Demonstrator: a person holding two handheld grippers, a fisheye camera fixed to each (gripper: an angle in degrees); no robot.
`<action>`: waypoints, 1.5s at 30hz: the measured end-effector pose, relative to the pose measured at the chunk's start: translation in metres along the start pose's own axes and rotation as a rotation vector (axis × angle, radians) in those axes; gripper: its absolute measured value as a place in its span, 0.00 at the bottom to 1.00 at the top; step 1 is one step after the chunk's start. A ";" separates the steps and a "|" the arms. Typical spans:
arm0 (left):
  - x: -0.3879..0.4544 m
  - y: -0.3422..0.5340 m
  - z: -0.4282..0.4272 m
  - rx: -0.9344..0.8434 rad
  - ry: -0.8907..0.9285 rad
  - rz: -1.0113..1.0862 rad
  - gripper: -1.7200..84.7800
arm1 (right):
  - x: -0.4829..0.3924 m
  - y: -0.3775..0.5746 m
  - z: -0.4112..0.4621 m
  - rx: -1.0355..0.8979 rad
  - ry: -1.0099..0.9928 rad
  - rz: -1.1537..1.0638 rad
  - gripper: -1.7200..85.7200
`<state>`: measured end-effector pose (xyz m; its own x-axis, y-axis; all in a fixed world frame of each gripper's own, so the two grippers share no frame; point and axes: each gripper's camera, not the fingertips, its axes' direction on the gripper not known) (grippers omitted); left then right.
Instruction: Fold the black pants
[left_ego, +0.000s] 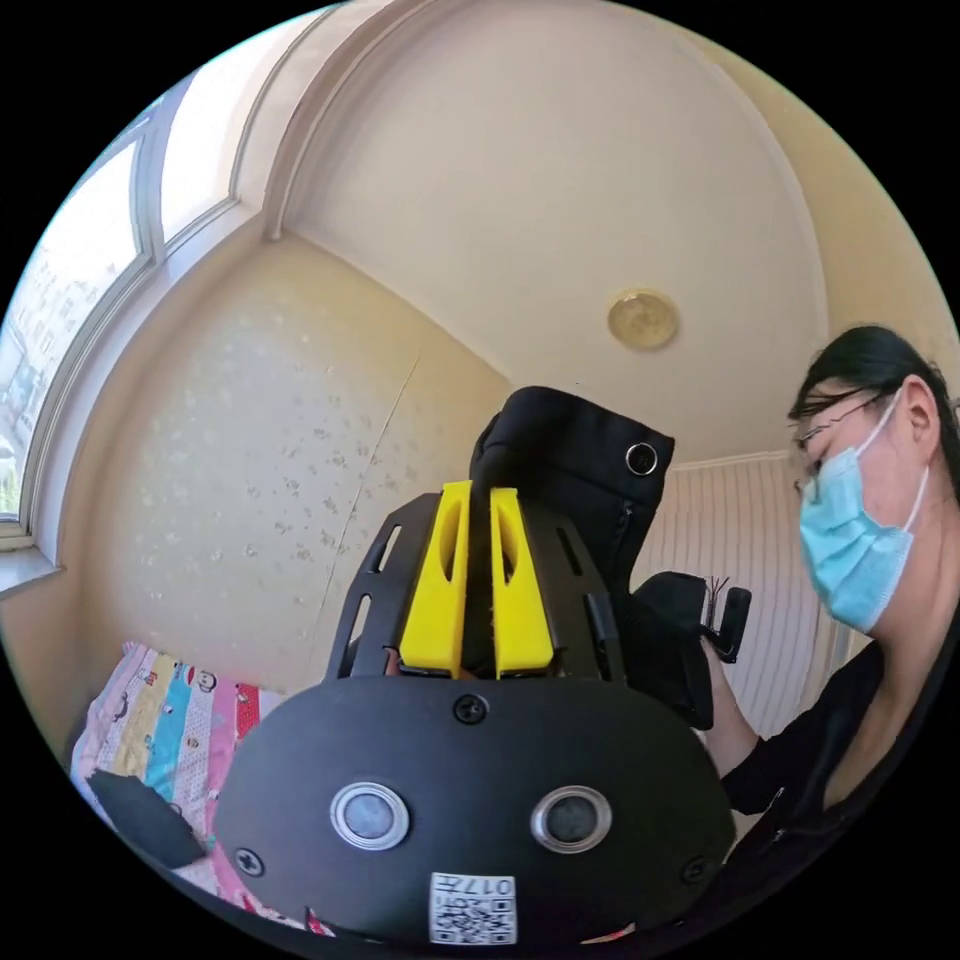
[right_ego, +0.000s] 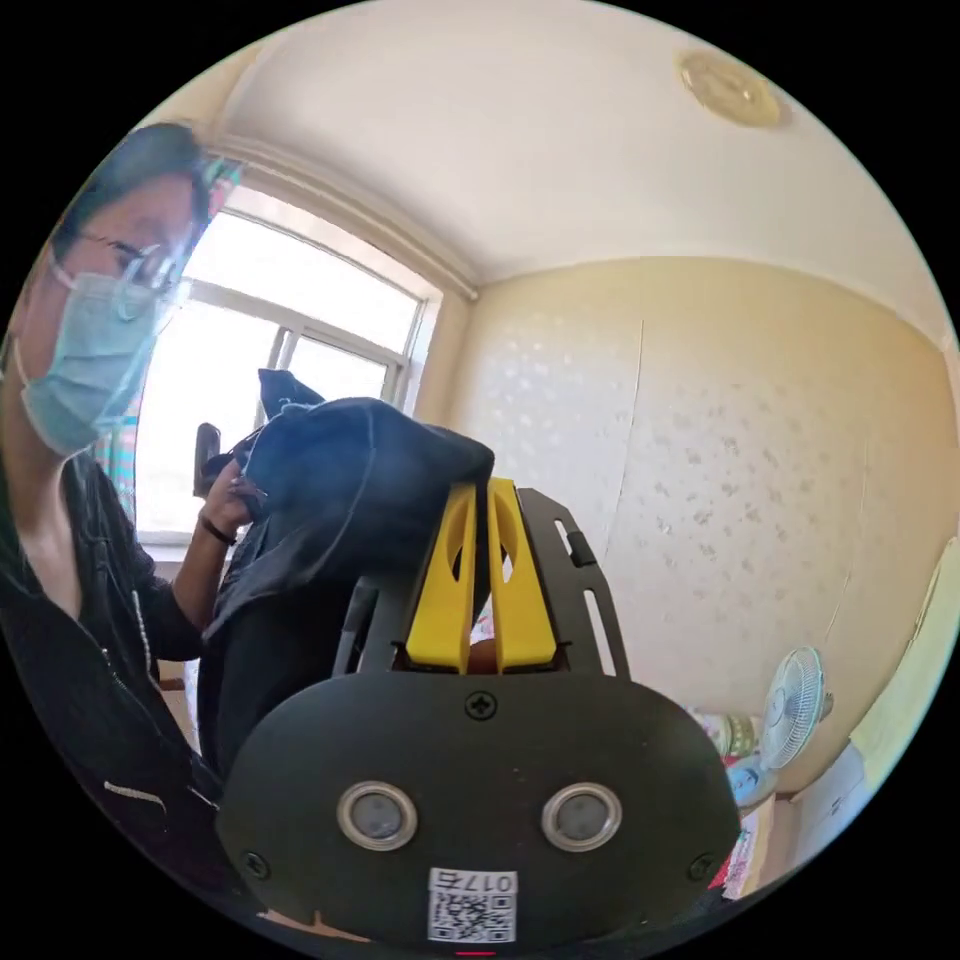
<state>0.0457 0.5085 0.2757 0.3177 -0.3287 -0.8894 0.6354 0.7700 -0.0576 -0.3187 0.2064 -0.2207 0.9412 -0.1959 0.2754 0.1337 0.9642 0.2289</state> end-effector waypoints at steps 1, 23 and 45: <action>-0.024 0.008 0.054 -0.051 -0.027 -0.008 0.07 | 0.017 0.003 0.021 -0.028 0.004 0.031 0.05; -0.270 0.577 0.144 -1.051 -0.351 -0.529 0.18 | 0.077 0.725 0.225 -0.788 -0.096 0.955 0.22; -0.143 0.540 0.216 -1.268 -0.520 -0.420 0.05 | 0.104 0.691 0.168 -1.118 0.111 0.832 0.06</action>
<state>0.4951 0.8531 0.4693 0.6596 -0.5964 -0.4574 -0.2127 0.4356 -0.8747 -0.1801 0.8222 0.1228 0.8784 0.4612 -0.1256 -0.3449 0.4297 -0.8345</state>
